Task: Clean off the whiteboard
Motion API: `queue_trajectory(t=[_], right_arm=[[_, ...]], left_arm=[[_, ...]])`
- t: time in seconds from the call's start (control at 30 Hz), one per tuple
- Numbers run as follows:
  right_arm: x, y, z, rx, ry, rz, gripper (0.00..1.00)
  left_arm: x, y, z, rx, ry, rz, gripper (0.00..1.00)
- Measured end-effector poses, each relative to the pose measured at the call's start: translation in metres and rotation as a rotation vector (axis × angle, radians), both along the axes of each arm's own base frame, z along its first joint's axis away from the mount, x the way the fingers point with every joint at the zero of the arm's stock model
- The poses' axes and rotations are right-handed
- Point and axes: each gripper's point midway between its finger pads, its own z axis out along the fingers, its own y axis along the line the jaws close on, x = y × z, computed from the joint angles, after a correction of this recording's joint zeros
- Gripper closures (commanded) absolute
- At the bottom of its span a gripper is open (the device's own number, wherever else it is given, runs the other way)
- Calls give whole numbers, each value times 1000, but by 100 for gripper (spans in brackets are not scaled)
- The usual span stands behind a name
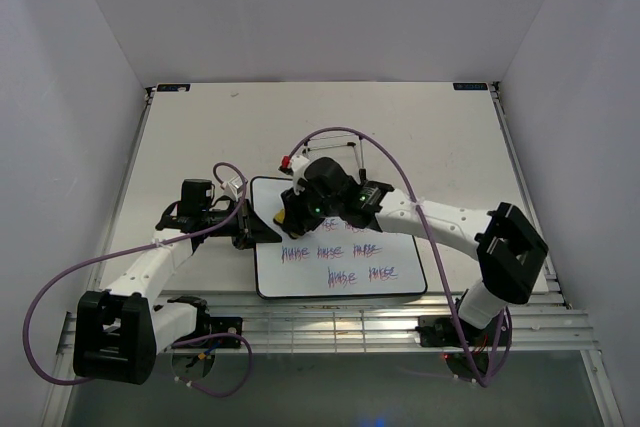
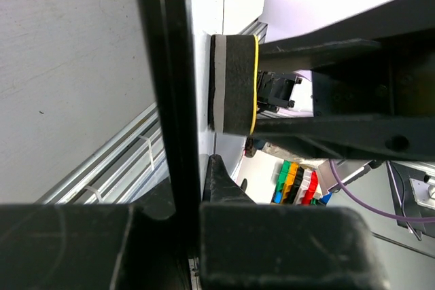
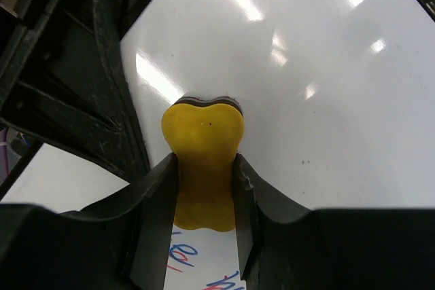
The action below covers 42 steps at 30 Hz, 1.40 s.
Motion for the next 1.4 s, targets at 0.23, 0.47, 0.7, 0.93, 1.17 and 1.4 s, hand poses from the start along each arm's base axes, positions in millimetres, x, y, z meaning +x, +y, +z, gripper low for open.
queue_trajectory(t=[0.23,0.47,0.7,0.93,1.17,1.4], right_arm=[[21,-48,-25,11,54,-131,89],[36,-73,-35,-4,77,-225,89],[28,-59,-27,-35,70,-195,89],[5,-32,-16,9,60,-97,89],[15,-64,-33,65,81,-157,89],[47,-149,-68,31,121,-388,90]], left_arm=[[-1,0,-3,4,5,2,100],[-1,0,-3,2,2,2,100],[-2,0,-1,-2,3,1,100],[-3,1,-1,1,3,4,100],[-2,1,-2,3,2,6,100],[-2,1,-1,1,0,4,100]])
